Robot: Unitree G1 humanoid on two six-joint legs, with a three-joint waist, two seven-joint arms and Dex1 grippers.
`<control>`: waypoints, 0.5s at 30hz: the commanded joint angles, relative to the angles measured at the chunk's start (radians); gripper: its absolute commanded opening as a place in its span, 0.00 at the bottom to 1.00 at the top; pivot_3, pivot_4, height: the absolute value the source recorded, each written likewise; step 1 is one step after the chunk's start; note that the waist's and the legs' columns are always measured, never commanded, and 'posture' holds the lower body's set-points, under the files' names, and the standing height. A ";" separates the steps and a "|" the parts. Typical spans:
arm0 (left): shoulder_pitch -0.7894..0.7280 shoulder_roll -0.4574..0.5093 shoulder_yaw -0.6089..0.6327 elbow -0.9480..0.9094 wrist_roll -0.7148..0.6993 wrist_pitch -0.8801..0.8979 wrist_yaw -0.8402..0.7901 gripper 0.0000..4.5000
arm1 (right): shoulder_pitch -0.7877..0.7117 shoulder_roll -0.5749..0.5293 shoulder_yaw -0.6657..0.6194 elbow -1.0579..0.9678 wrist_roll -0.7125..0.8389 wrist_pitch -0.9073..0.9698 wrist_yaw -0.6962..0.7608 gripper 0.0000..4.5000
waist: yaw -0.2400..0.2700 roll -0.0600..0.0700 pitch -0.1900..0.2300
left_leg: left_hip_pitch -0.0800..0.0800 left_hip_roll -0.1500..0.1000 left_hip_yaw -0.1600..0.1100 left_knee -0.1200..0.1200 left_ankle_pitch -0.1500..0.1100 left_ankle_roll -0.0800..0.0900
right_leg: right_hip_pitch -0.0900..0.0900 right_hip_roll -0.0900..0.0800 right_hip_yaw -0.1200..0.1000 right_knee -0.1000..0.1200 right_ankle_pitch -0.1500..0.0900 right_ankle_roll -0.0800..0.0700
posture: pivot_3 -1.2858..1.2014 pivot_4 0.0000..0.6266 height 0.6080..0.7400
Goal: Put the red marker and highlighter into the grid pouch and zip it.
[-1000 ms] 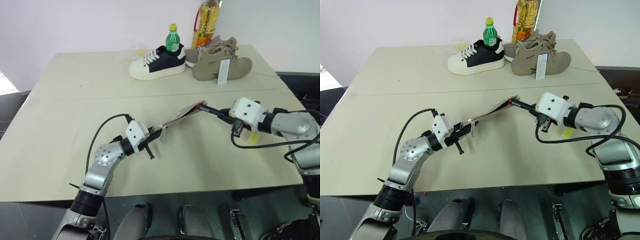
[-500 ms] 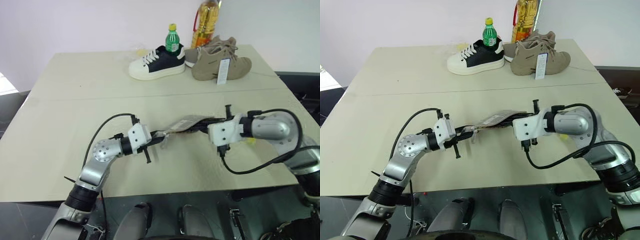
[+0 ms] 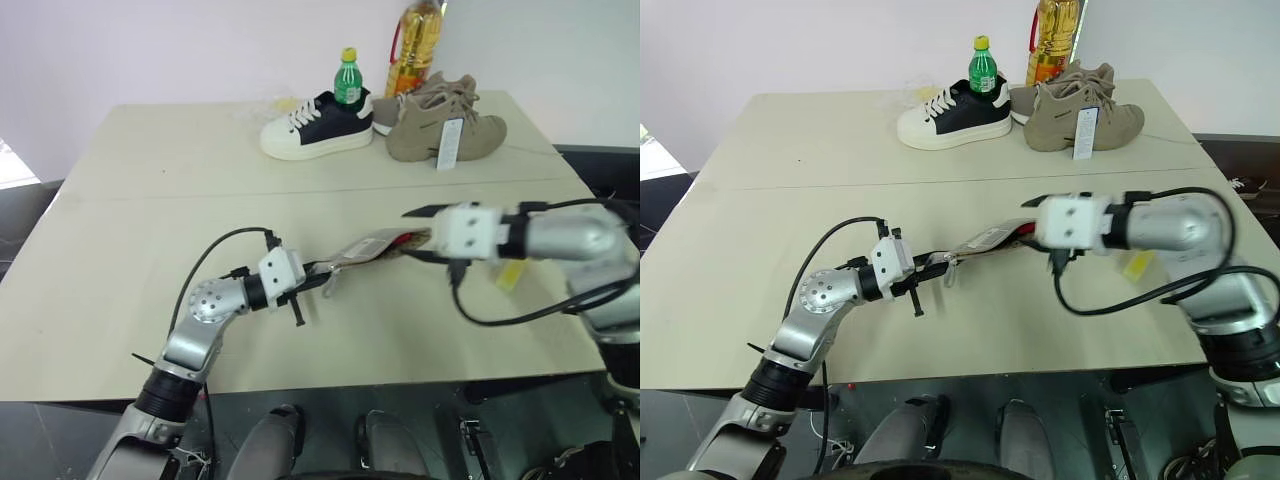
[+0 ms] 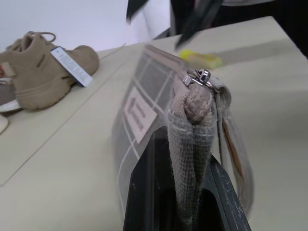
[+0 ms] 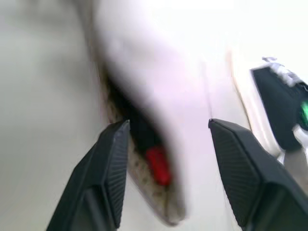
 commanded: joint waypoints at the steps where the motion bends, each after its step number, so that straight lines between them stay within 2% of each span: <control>1: 0.002 -0.050 -0.024 0.019 0.031 -0.027 0.063 0.00 | 0.034 0.036 -0.230 -0.003 0.215 0.268 -0.077 0.63 | 0.003 0.000 0.000 | 0.000 0.000 0.000 0.000 0.000 0.000 | 0.000 0.000 0.000 0.000 0.000 0.000 | 0.52 0.24 0.99; 3: -0.002 -0.080 -0.031 0.039 0.042 -0.035 0.089 0.00 | 0.082 0.029 -0.285 0.072 0.192 0.362 -0.157 0.63 | 0.008 -0.001 -0.001 | 0.000 0.000 0.000 0.001 0.000 0.000 | 0.001 0.000 0.000 0.000 0.000 0.000 | 0.52 0.24 0.99; 4: -0.005 -0.089 -0.033 0.046 0.045 -0.038 0.096 0.00 | 0.109 0.022 -0.290 0.100 0.157 0.372 -0.196 0.75 | 0.010 -0.002 -0.001 | 0.000 0.000 0.000 0.001 0.000 0.001 | 0.002 0.000 0.000 0.000 0.000 0.000 | 0.52 0.24 0.99; 5: -0.009 -0.097 -0.036 0.055 0.050 -0.041 0.101 0.00 | 0.136 0.020 -0.297 0.123 0.136 0.397 -0.234 0.81 | 0.015 -0.002 -0.001 | 0.000 0.000 0.000 0.001 -0.001 0.001 | 0.002 0.000 0.000 0.000 0.000 0.000 | 0.52 0.24 0.99; 7: -0.020 -0.117 -0.047 0.078 0.060 -0.052 0.112 0.00 | 0.157 0.051 -0.324 0.180 0.068 0.540 -0.409 0.99 | 0.018 0.000 -0.002 | 0.000 0.000 0.001 0.001 -0.001 0.001 | 0.001 0.000 0.000 0.000 0.000 0.000 | 0.52 0.24 0.99; 10: -0.031 -0.135 -0.058 0.103 0.062 -0.061 0.108 0.00 | 0.140 0.138 -0.386 0.189 0.039 0.748 -0.599 0.99 | 0.022 0.003 -0.004 | 0.000 0.000 0.003 0.001 0.000 0.001 | -0.001 -0.001 0.001 0.001 0.001 -0.001 | 0.52 0.24 0.99; 15: -0.036 -0.139 -0.069 0.117 0.055 -0.070 0.090 0.00 | 0.130 0.236 -0.416 0.195 -0.006 0.867 -0.763 0.99 | 0.022 0.005 -0.005 | 0.000 0.000 0.004 0.001 0.000 0.001 | -0.002 0.000 0.002 0.001 0.001 -0.001 | 0.52 0.24 0.99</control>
